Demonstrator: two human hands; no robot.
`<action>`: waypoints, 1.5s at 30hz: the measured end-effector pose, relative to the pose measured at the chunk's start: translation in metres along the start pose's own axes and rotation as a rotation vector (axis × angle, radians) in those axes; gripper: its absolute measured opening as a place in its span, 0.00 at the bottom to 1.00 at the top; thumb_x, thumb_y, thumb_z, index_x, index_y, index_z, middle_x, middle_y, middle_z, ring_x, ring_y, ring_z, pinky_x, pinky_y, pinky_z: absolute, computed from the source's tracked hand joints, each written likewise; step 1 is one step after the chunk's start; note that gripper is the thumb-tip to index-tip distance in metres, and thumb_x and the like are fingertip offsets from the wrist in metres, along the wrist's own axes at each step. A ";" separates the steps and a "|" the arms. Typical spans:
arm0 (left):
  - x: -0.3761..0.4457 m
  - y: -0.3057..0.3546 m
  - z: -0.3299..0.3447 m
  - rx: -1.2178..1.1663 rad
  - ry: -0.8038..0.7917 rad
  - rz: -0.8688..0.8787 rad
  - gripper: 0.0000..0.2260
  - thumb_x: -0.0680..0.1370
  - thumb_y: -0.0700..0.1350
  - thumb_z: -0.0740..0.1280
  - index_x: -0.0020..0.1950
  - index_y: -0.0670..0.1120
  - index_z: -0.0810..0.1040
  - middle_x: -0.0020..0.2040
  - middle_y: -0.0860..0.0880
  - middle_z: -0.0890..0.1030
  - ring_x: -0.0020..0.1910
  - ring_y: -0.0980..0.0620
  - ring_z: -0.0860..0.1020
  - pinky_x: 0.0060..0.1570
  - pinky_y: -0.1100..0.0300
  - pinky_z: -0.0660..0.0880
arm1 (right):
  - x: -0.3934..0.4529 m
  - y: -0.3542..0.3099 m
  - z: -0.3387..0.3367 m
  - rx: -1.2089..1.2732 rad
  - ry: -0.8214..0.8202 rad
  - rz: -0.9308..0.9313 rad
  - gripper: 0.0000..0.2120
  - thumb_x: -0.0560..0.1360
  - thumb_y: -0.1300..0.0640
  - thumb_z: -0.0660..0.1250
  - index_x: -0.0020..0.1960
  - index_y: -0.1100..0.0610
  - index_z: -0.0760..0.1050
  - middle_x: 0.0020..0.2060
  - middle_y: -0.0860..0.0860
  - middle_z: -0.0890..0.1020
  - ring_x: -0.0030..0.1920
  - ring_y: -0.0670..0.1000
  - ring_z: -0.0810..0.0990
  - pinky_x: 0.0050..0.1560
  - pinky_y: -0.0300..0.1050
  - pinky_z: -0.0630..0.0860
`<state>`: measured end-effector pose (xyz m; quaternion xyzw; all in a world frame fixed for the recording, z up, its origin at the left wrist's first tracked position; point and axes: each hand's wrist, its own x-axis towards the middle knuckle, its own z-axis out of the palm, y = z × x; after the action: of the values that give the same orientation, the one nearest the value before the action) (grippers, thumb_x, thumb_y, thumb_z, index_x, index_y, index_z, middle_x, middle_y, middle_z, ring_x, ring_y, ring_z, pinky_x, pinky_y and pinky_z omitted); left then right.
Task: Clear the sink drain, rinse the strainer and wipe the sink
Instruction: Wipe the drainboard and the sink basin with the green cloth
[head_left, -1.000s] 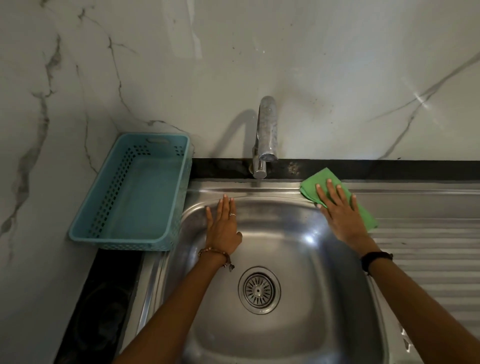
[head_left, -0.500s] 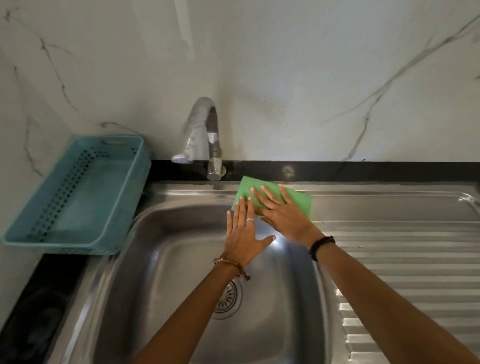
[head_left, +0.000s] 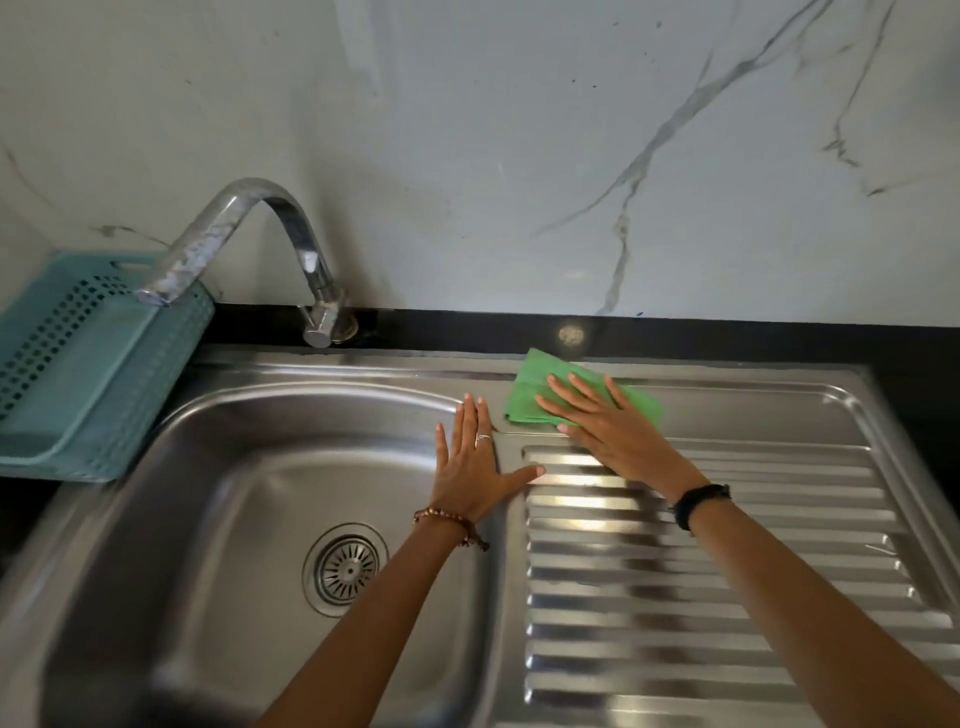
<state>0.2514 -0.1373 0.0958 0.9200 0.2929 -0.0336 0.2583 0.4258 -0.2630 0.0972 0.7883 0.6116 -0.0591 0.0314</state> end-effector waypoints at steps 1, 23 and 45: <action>0.001 0.003 0.001 -0.009 -0.004 -0.015 0.59 0.57 0.80 0.45 0.75 0.41 0.38 0.77 0.44 0.39 0.76 0.48 0.39 0.71 0.49 0.35 | -0.011 0.011 0.000 0.008 -0.009 0.030 0.31 0.72 0.36 0.23 0.73 0.40 0.39 0.75 0.42 0.41 0.76 0.49 0.37 0.75 0.55 0.36; 0.006 0.020 -0.003 0.084 -0.083 -0.126 0.48 0.71 0.67 0.59 0.75 0.41 0.36 0.76 0.43 0.36 0.75 0.47 0.36 0.68 0.41 0.32 | 0.012 -0.031 0.000 0.107 0.036 0.061 0.33 0.73 0.36 0.28 0.75 0.42 0.47 0.77 0.50 0.47 0.76 0.57 0.43 0.69 0.64 0.35; 0.026 0.140 0.054 0.150 -0.301 0.224 0.35 0.78 0.61 0.52 0.75 0.46 0.38 0.77 0.48 0.38 0.76 0.49 0.39 0.71 0.46 0.34 | -0.129 0.139 0.016 0.227 0.097 0.669 0.23 0.82 0.50 0.43 0.73 0.44 0.36 0.77 0.49 0.42 0.76 0.52 0.42 0.75 0.60 0.41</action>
<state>0.3555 -0.2476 0.1069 0.9481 0.1434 -0.1637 0.2318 0.5282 -0.4237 0.0955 0.9454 0.3098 -0.0756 -0.0676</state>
